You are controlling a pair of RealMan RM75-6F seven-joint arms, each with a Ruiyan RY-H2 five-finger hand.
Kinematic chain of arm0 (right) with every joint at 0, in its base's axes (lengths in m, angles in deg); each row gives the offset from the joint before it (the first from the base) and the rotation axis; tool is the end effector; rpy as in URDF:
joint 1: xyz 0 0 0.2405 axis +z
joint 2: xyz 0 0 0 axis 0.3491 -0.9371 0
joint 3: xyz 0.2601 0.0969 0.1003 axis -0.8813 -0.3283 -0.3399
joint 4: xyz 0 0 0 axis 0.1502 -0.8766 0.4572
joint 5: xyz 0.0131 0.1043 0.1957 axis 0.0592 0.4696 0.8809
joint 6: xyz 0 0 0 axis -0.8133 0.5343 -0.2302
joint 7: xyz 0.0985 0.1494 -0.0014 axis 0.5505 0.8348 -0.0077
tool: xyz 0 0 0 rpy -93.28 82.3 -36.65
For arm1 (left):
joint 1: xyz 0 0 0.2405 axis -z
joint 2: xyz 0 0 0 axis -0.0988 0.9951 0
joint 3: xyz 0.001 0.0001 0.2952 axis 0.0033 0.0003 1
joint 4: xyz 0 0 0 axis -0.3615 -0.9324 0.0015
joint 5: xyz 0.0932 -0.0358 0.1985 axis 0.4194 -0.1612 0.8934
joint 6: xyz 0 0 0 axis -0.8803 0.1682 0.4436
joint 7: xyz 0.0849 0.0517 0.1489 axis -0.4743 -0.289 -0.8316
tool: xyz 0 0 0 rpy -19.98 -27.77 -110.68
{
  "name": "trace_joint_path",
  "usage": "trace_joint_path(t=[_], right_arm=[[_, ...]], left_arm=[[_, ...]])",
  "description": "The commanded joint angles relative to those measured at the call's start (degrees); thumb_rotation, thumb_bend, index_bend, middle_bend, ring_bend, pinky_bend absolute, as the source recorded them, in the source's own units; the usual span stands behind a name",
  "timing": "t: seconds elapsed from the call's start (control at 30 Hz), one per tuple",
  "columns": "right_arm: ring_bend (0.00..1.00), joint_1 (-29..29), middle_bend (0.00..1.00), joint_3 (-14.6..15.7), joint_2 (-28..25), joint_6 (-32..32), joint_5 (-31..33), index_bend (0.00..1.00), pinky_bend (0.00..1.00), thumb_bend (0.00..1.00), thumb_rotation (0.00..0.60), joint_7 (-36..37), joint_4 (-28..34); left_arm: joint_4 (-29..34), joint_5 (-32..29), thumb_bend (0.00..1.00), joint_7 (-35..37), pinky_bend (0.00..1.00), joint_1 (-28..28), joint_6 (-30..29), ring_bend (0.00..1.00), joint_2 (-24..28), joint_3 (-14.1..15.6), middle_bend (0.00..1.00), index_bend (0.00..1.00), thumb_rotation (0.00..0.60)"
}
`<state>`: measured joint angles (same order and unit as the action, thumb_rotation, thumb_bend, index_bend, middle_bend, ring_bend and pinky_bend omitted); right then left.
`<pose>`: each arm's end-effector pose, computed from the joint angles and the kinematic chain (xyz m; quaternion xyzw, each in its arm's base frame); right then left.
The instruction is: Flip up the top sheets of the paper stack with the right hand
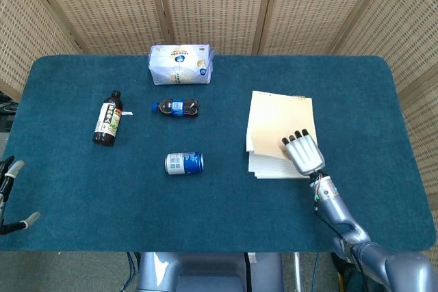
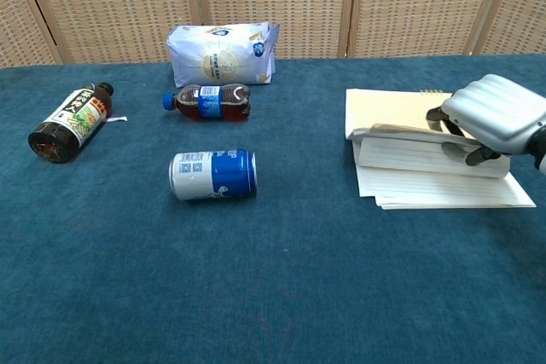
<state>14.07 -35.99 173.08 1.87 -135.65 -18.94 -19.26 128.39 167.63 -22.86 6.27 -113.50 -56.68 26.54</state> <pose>-0.2794 -0.4182 -0.0383 0.7619 -0.1375 0.3099 0.5518 -0.3379 0.1834 0.1928 -0.5907 -0.4037 -0.3620 0.5975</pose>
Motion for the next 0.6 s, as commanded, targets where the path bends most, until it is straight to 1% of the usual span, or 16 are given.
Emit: trace_joint_path(t=[0.03,0.13,0.37,0.53,0.6], right_arm=[[0.47,-0.6,0.63,1.5,-1.0,0.8,-0.8,0.67,0.46,0.57,0.600,2.7,-0.6],[0.48,-1.3,0.63,2.4,-2.7,1.4,-1.2,0.68,0.46,0.57,0.600,4.7,0.8],[0.48,-3.2,0.63,5.1,-9.8,3.1,-2.9,0.68,0.46,0.57,0.600,9.1,9.2],[0.48,-4.9,0.64,8.3,-17.8,6.1,-6.3,0.68,0.46,0.57,0.600,10.6,19.3],[0.48,-6.0,0.64,11.0,-22.9,8.7,-9.6,0.68,0.46,0.57,0.600,10.9,25.9]], left_arm=[[0.0,0.1,0.00,0.0,0.00,0.0,-0.1,0.00,0.0,0.1,0.00,0.00,0.600],[0.0,0.3,0.00,0.0,0.00,-0.1,-0.3,0.00,0.0,0.1,0.00,0.00,0.600],[0.0,0.8,0.00,0.0,0.00,-0.2,-0.5,0.00,0.0,0.3,0.00,0.00,0.600],[0.0,1.3,0.00,0.0,0.00,-0.4,-0.9,0.00,-0.1,0.5,0.00,0.00,0.600],[0.1,1.6,0.00,-0.2,0.00,-0.5,-1.1,0.00,-0.1,0.7,0.00,0.00,0.600]])
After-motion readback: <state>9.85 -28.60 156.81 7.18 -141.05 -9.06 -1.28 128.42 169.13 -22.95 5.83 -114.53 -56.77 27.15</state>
